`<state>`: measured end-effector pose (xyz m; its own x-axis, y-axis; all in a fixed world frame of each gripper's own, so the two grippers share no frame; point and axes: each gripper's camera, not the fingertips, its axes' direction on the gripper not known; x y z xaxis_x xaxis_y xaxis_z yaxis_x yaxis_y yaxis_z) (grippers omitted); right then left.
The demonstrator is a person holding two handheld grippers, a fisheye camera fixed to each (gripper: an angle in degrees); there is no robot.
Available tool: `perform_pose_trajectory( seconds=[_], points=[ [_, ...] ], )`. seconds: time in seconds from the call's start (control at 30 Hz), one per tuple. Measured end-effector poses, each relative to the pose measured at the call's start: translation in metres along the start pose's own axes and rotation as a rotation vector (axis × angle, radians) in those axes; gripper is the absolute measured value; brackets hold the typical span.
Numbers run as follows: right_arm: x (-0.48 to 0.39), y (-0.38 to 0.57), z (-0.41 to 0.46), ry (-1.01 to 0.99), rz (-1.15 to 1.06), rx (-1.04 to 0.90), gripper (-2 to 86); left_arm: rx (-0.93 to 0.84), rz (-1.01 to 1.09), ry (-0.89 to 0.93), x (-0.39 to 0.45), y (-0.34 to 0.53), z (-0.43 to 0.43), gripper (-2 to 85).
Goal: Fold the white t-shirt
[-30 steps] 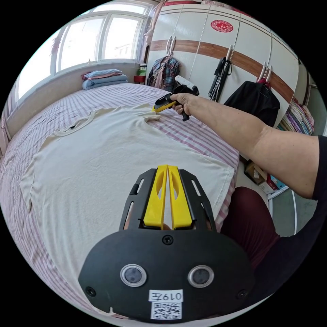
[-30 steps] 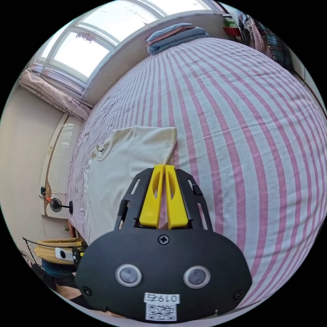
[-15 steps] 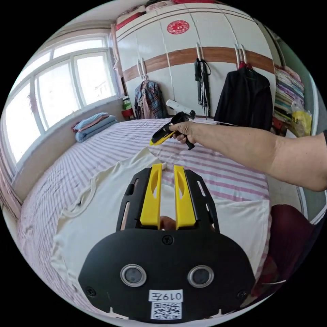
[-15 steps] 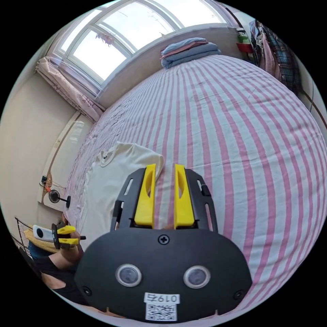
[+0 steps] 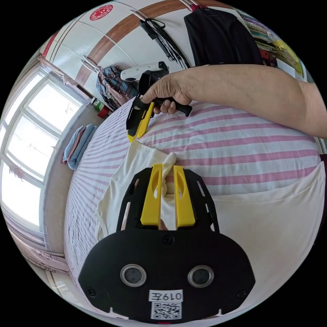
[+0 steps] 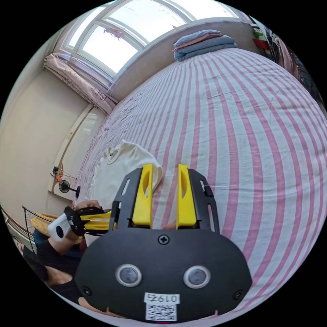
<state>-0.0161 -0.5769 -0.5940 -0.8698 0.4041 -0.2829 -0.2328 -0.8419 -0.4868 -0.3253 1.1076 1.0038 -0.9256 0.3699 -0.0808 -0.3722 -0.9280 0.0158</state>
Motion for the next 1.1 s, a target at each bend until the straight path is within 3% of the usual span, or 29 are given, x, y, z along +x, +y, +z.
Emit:
perform_pose_trajectory(
  seconds=[0.17,0.43,0.63,1.1],
  points=[
    [0.002,-0.001,-0.001,-0.037,-0.021,-0.026,10.1,0.014,-0.021,0.013,0.001,-0.007,0.004,0.8],
    [-0.002,-0.002,0.007,-0.029,-0.026,-0.013,0.4,0.024,-0.070,-0.003,-0.007,-0.015,0.004,0.8],
    [0.002,-0.001,0.001,-0.021,0.010,0.026,-0.5,0.087,-0.091,0.050,-0.013,-0.014,-0.008,0.7],
    [-0.020,-0.009,0.027,0.071,-0.010,-0.044,-0.7,-0.050,-0.106,0.105,-0.014,-0.044,0.006,0.7]
  ],
)
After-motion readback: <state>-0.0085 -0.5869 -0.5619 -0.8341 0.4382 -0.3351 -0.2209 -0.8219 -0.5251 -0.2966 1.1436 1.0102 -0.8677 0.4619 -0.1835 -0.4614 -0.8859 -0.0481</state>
